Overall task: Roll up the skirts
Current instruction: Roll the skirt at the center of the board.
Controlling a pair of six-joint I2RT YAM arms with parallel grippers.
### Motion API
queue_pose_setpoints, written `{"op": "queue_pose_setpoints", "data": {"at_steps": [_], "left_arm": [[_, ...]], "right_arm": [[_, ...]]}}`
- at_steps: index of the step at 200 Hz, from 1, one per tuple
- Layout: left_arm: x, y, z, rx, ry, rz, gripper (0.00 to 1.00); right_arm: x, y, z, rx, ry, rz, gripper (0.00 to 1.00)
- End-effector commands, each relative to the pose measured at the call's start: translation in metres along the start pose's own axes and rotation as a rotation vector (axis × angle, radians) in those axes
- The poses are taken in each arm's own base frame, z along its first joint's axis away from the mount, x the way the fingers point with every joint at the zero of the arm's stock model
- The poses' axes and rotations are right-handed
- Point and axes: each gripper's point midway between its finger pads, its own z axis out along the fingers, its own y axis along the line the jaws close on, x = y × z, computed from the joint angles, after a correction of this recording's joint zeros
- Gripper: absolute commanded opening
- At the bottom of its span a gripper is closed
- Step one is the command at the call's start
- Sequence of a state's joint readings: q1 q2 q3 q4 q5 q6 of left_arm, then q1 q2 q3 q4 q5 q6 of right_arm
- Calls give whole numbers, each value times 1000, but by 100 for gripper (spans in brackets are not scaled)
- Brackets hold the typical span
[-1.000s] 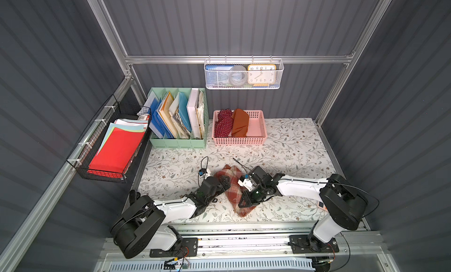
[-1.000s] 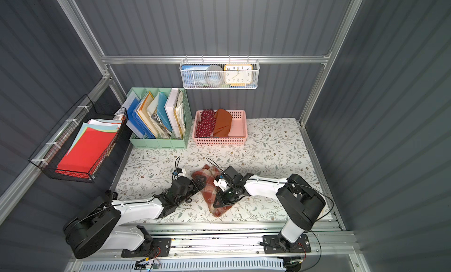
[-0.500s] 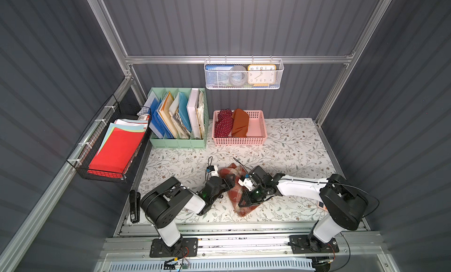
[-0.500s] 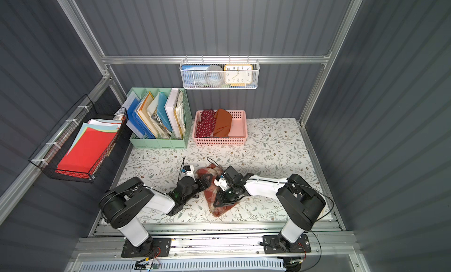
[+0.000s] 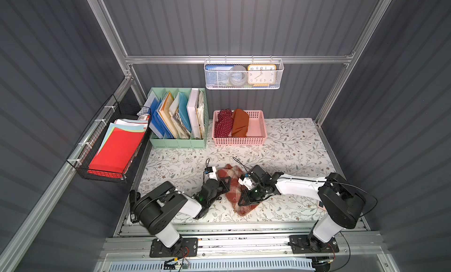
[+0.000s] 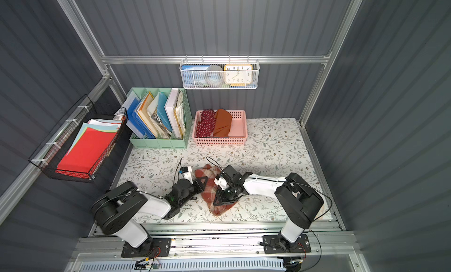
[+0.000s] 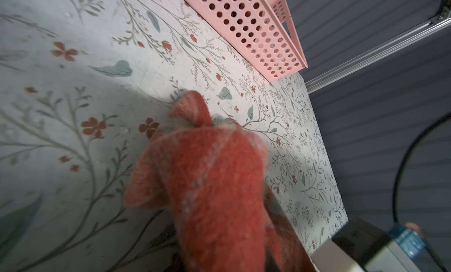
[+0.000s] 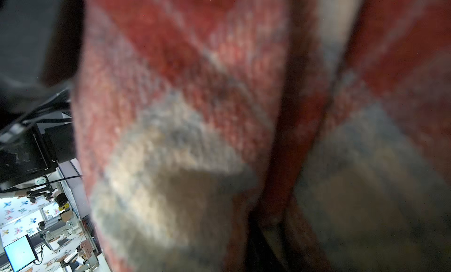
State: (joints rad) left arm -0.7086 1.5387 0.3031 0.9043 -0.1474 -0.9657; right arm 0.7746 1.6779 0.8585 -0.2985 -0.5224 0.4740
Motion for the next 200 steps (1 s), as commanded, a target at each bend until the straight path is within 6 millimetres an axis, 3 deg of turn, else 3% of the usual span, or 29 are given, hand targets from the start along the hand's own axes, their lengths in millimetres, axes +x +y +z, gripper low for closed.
{"op": "queue_pose_setpoints", "data": {"at_steps": [1,40,93,111,123,130,134,139,142,145,169,200], "left_arm": [[8,61,-33,-284,7,-23,0],[31,92,-71,-428,2,-130,0],[57,75,-64,-434,33,-131,0],[60,75,-62,-439,27,-139,0],[57,75,-63,-438,17,-141,0],[55,76,-66,-443,6,-140,0],[53,75,-66,-442,1,-137,0],[50,74,-68,-443,-7,-132,0],[49,74,-69,-445,-13,-127,0],[47,74,-69,-449,-19,-124,0],[41,72,-71,-458,-34,-103,0],[48,71,-63,-479,-5,-85,0]], "right_arm": [[36,-132,-2,582,86,151,35],[3,-144,-13,702,80,120,36],[-45,-161,-48,780,48,103,37],[-47,-149,-51,719,61,96,38],[-42,-130,-51,618,43,109,38],[-38,-116,-50,530,25,119,44],[-34,-108,-49,479,17,126,63],[-30,-98,-47,417,15,135,72],[-27,-93,-46,381,17,136,91],[-23,-83,-44,322,25,138,98],[-14,-72,-56,268,-54,145,99],[-19,-79,-107,456,-206,136,92]]}}
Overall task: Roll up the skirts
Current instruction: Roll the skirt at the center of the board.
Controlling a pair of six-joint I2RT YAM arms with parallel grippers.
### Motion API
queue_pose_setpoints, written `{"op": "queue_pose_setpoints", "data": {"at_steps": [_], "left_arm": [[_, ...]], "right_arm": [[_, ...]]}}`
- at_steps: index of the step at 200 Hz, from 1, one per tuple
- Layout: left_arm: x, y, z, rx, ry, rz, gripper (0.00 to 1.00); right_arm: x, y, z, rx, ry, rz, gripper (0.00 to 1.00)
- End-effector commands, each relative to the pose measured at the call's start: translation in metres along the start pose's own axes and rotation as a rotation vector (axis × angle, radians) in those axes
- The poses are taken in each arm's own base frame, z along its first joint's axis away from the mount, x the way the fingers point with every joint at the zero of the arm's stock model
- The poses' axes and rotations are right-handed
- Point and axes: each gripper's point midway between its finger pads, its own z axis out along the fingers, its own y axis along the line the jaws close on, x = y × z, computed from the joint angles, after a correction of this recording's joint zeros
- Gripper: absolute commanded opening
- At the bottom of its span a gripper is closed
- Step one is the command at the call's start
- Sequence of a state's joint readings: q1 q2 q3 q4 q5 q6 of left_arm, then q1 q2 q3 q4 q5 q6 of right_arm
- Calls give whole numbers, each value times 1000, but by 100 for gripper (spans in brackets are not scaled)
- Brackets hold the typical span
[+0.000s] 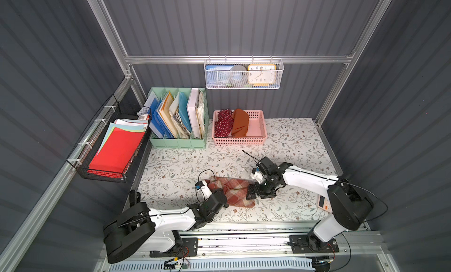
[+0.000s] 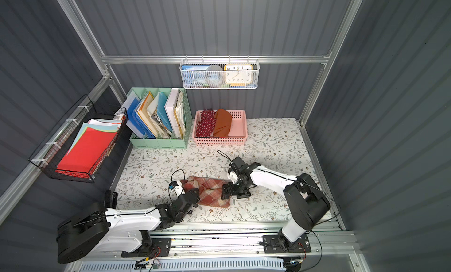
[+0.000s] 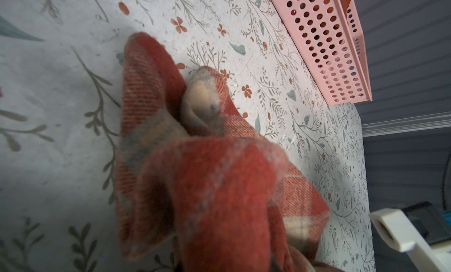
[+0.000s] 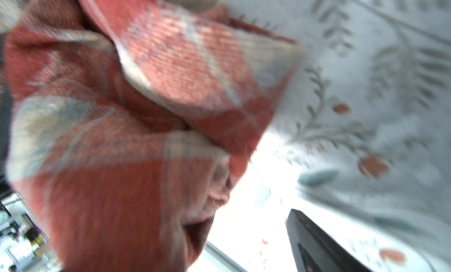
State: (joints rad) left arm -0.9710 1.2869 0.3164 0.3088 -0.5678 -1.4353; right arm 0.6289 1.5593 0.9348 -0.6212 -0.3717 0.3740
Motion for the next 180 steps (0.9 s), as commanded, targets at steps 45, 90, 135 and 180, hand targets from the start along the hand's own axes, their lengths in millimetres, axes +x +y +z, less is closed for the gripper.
{"op": "queue_pose_setpoints", "data": {"at_steps": [45,90,135,180], "left_arm": [[12,39,5,-184,43,163,0],[18,37,7,-182,76,183,0],[23,33,11,-164,101,188,0],[24,33,13,-158,114,181,0]], "right_arm": [[10,-3,-93,452,-361,-200,94],[53,57,-89,667,-514,-636,99],[104,94,-54,900,-537,-1013,99],[79,109,-13,1135,-568,-1160,99]]}}
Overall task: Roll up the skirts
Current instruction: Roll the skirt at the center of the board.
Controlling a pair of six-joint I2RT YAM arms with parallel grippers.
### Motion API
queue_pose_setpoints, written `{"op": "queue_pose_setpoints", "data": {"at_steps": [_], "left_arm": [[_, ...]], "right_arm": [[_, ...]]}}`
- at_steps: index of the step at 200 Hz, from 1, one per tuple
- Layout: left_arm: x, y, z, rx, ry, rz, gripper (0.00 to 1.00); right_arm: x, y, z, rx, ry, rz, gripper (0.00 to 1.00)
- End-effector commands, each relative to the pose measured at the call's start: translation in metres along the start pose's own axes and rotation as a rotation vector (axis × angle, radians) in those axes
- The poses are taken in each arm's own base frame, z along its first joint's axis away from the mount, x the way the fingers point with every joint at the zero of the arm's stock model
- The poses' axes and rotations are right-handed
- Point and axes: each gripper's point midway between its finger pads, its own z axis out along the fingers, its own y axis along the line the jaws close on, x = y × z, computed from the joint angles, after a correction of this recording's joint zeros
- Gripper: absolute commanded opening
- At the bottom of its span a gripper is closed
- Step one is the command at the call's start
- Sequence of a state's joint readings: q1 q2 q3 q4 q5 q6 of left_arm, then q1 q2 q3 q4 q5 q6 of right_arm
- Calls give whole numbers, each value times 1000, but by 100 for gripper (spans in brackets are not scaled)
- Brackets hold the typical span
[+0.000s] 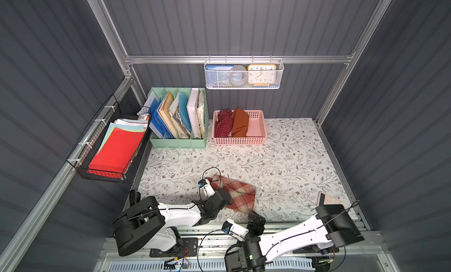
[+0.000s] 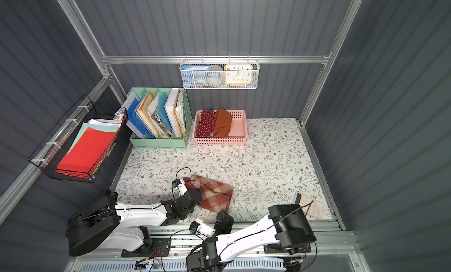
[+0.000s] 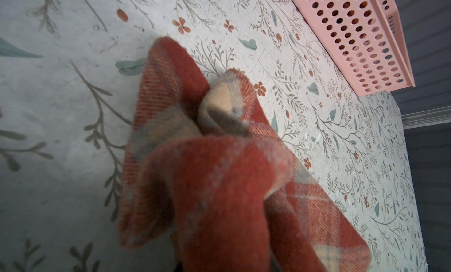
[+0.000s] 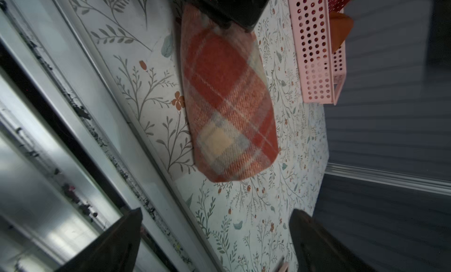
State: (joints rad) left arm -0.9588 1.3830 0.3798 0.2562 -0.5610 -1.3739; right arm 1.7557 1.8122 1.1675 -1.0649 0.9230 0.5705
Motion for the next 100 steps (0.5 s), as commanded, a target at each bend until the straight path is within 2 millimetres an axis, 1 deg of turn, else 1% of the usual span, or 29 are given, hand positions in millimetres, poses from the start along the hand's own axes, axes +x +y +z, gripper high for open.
{"op": "queue_pose_setpoints", "data": {"at_steps": [1,15,29,42,64,81,100], "left_arm": [[21,25,3,-77,104,85,0],[21,28,2,-80,106,80,0],[21,29,1,-77,109,74,0],[22,29,1,-78,113,74,0],[22,27,1,-74,118,80,0],[22,25,0,-69,121,81,0],[22,24,0,-66,123,82,0]], "right_arm": [[-15,-20,17,160,-26,-68,99],[-17,-26,35,178,14,-69,99],[-16,-21,52,167,37,-100,99],[-19,-18,62,172,50,-117,99],[-17,-6,84,122,98,-113,99],[-15,4,94,105,118,-148,99],[-15,17,100,61,129,-157,99]]}}
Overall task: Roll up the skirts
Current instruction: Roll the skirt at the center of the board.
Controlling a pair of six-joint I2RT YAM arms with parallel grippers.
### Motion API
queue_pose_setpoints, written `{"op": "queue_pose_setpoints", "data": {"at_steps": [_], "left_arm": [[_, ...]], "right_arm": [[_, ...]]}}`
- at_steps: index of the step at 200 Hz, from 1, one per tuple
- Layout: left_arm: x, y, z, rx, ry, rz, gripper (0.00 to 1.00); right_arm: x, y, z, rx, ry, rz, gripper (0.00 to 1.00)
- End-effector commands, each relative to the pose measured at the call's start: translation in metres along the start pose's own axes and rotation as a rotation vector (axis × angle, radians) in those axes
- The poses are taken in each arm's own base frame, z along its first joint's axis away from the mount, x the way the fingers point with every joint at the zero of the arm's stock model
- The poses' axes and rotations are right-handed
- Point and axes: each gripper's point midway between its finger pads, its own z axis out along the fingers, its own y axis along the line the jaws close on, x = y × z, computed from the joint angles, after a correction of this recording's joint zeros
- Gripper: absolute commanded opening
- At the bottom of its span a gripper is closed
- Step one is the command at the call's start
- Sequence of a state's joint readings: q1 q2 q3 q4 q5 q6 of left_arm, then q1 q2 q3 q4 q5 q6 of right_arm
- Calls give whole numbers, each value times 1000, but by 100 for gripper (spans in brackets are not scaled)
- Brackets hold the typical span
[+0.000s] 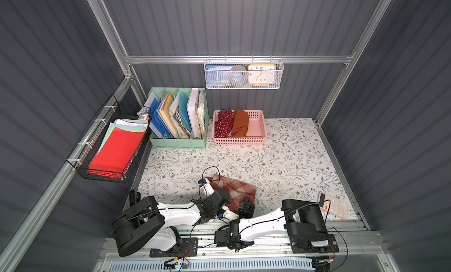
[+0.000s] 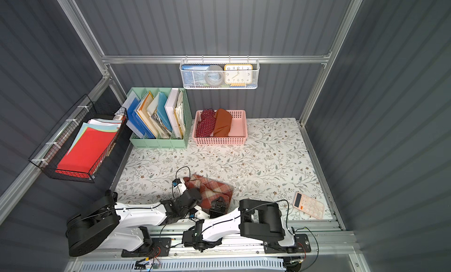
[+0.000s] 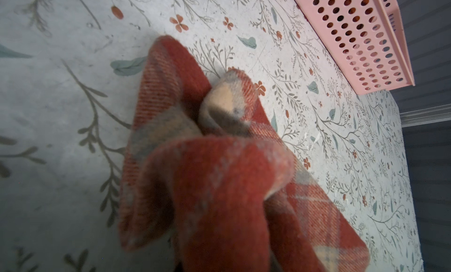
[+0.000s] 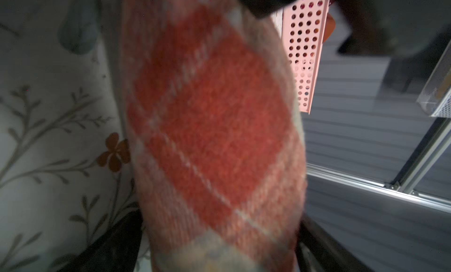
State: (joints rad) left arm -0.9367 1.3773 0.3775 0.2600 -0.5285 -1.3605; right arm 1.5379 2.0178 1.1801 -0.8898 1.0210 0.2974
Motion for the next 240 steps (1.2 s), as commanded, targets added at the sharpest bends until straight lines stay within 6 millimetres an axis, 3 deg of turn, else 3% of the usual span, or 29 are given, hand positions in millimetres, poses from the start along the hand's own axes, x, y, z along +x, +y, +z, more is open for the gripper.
{"op": "queue_pose_setpoints", "data": {"at_steps": [1,33,69,102,113,131,155,181,201,212,223,235,240], "left_arm": [[23,23,-1,-68,106,86,0],[24,19,-1,-52,114,89,0],[22,16,-5,-34,113,90,0],[19,16,-9,-27,111,92,0],[19,16,-10,-23,114,89,0],[17,16,-14,-15,112,86,0],[9,13,-20,1,90,82,0],[5,12,-22,8,84,83,0],[8,12,-22,14,94,75,0],[9,12,-22,21,99,70,0],[9,12,-23,25,103,67,0],[5,9,-25,37,94,62,24],[1,8,-27,39,87,61,39]], "right_arm": [[-18,21,10,-69,-16,5,99],[-16,33,26,-75,25,-17,98],[-6,26,43,-74,99,34,82],[4,27,55,-78,161,31,62],[6,30,55,-88,165,24,52],[7,37,54,-133,171,12,42],[8,50,49,-237,175,7,15],[11,75,37,-485,190,73,8],[13,79,33,-540,205,66,7],[18,77,42,-576,247,98,6],[20,83,42,-619,264,101,0],[21,91,39,-663,283,91,0],[22,94,38,-683,292,92,0]]}}
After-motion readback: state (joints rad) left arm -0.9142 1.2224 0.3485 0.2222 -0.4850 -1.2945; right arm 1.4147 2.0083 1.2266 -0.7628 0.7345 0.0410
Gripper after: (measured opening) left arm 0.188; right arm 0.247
